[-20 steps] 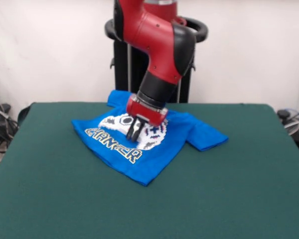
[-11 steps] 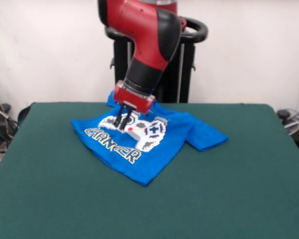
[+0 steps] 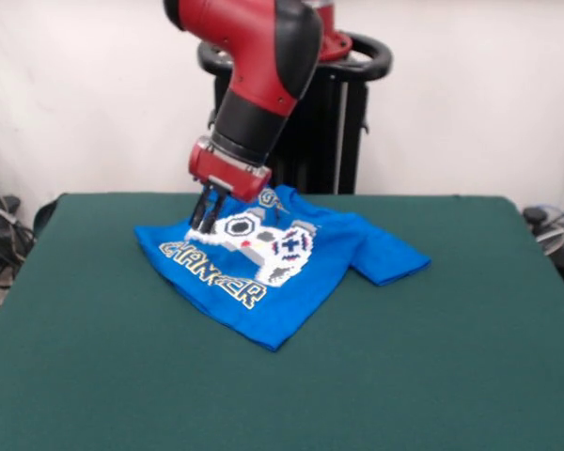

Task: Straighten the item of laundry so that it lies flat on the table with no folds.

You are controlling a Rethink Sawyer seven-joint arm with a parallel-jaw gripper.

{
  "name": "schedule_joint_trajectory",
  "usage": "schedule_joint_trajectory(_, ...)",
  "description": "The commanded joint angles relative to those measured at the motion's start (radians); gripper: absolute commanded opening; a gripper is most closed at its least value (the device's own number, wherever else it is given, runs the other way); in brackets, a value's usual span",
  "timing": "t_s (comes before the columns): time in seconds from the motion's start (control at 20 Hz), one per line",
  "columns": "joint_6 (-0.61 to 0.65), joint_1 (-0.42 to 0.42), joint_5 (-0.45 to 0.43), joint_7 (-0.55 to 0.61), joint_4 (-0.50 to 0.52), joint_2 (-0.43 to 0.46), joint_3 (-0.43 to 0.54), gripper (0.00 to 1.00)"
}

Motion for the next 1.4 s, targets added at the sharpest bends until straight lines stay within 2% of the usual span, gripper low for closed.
schedule_joint_trajectory(0.05, -0.056, -0.038, -0.025, 0.141, -0.083, 0.164, 0.06, 0.0)
schedule_joint_trajectory(0.25, -0.149, -0.019, 0.008, 0.17, -0.08, 0.251, 0.039, 0.0)
schedule_joint_trajectory(0.5, -0.285, -0.04, 0.05, 0.186, -0.16, 0.426, 0.048, 0.0)
schedule_joint_trajectory(0.75, -0.4, -0.046, 0.13, 0.189, -0.205, 0.549, 0.059, 0.0)
schedule_joint_trajectory(0.95, -0.562, -0.012, 0.253, 0.159, -0.198, 0.602, 0.03, 0.0)
schedule_joint_trajectory(1.05, -0.625, -0.006, 0.286, 0.128, -0.201, 0.612, 0.018, 0.0)
schedule_joint_trajectory(1.25, -0.717, -0.022, 0.294, 0.065, -0.242, 0.634, -0.005, 0.0)
schedule_joint_trajectory(1.4, -0.849, 0.008, 0.397, 0.061, -0.212, 0.659, -0.004, 0.0)
